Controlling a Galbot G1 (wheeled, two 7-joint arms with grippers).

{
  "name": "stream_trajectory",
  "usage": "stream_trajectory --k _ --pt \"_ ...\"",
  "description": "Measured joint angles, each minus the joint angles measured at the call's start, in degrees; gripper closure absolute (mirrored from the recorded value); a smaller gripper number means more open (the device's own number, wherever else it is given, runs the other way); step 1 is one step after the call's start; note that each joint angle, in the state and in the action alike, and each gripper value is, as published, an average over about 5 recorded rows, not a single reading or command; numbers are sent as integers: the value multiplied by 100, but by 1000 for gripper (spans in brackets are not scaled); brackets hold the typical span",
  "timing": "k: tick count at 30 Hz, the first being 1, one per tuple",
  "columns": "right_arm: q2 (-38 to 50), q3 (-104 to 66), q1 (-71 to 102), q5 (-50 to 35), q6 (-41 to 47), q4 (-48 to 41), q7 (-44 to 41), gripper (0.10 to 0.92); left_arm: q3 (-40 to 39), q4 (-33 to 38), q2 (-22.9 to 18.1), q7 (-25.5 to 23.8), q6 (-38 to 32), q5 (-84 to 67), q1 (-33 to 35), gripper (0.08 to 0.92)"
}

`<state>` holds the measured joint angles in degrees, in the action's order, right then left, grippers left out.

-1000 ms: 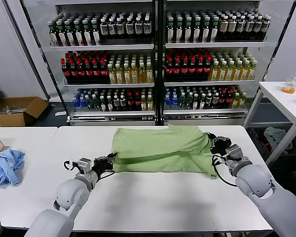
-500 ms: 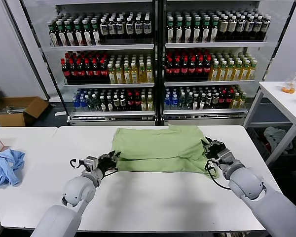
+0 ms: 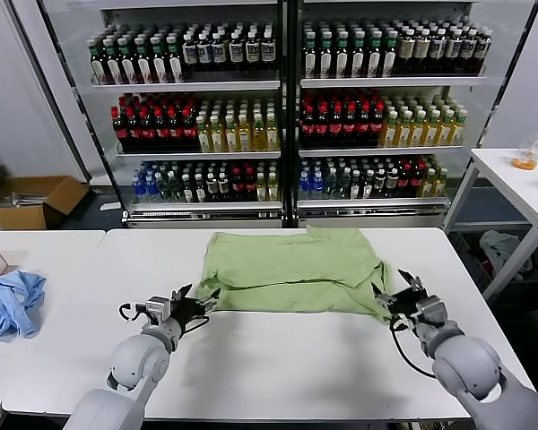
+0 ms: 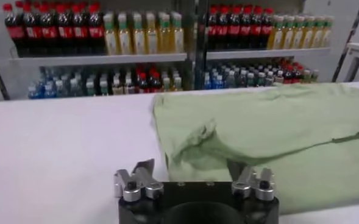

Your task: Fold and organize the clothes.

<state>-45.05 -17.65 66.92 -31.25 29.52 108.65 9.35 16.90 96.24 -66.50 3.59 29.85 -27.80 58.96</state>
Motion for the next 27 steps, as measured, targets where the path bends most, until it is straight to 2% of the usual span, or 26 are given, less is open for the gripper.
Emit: stream_trajectory --k 3,6,27 --pt "-46 -44 90 -170 86 -14 11 214 13 -53 -13 4 38 -47 17 178" --pt "-86 -55 146 -309 148 -39 13 275 25 -103 -24 -5 67 -102 31 202" --pt "-77 -52 242 -744 279 -140 -97 867 161 -250 17 -241 240 -602 43 774"
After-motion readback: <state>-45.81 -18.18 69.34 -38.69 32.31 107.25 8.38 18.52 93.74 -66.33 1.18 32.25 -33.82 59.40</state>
